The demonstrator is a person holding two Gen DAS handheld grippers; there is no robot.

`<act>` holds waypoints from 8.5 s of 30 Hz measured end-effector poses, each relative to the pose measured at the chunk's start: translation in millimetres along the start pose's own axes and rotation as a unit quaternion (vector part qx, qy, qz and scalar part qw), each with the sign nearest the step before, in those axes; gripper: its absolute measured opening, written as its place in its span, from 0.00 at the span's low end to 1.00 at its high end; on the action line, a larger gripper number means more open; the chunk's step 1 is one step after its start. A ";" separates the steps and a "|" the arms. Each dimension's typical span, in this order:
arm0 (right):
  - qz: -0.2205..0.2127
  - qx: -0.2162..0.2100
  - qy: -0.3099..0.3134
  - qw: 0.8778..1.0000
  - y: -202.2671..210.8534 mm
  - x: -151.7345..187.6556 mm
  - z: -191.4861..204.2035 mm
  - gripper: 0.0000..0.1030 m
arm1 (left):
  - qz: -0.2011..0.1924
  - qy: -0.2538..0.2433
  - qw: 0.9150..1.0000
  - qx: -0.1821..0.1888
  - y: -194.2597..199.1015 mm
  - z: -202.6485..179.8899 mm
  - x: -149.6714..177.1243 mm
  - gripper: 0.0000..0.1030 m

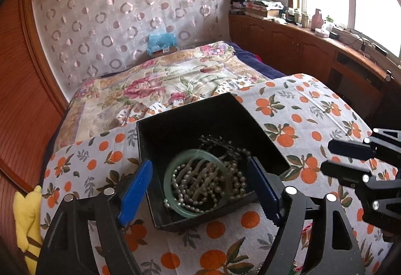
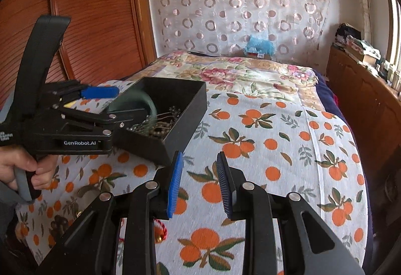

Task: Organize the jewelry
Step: 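Lower the jade bangle into the black box and open the left gripper, then grasp the dark wooden bead bracelet with the left gripper, then lift the bead bracelet with the left gripper while the right gripper grasps the silver bangle, then drop the silver bangle into the black box with the right gripper while the left gripper carries the bead bracelet, then lower the bead bracelet into the black box and open the left gripper, then grasp the red string bracelet with the right gripper and lift it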

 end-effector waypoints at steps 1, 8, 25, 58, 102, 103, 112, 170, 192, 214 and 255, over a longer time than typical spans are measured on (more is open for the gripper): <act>0.000 -0.001 0.002 1.000 1.2 2.1 1.9 0.30 | 0.000 0.001 1.000 0.002 2.7 -0.7 0.9 0.73; 0.001 -0.005 0.006 1.000 13.1 26.7 15.0 0.30 | -0.017 0.006 1.000 0.024 32.3 -6.3 22.3 0.73; 0.023 -0.016 0.018 0.999 30.2 91.8 49.6 0.30 | -0.002 0.047 0.997 0.061 73.4 3.5 138.7 0.74; 0.039 -0.003 0.029 0.999 20.2 106.5 60.0 0.30 | 0.056 0.040 0.994 0.081 55.1 -31.5 189.6 0.33; 0.099 -0.029 0.157 0.982 -44.4 46.3 127.4 0.06 | -0.072 0.087 0.993 0.043 138.5 38.9 153.6 0.12; 0.097 -0.028 0.158 0.982 -44.4 46.1 127.3 0.06 | -0.074 0.089 0.992 0.040 139.7 40.5 152.2 0.12; 0.055 -0.040 0.142 0.987 -20.4 35.4 123.1 0.04 | -0.093 0.100 0.990 0.027 146.3 51.8 138.8 0.12; 0.038 -0.041 0.028 0.998 -47.2 -75.0 35.2 0.06 | -0.132 0.047 0.990 -0.003 119.6 32.1 -12.2 0.12; 0.008 -0.039 0.008 0.999 -11.3 -43.0 7.6 0.07 | -0.096 0.017 0.995 -0.021 73.8 13.7 -35.0 0.12; 0.010 -0.038 0.034 0.999 0.0 -12.0 25.5 0.07 | -0.036 0.025 0.999 -0.029 20.1 29.7 -4.6 0.12; 0.106 -0.020 0.086 0.990 -18.6 72.7 45.1 0.18 | 0.009 0.019 0.997 0.074 47.5 -17.6 119.2 0.34</act>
Point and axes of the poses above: each gripper's, at about its wrist camera, not at the fingertips, and y roughly against the way its jaws point, z to its left, x to its underside, the point moved 10 cm from there along -y, roughly the way its jaws point, and after that the axes turned 12 degrees about z, right-handed, at the moved point
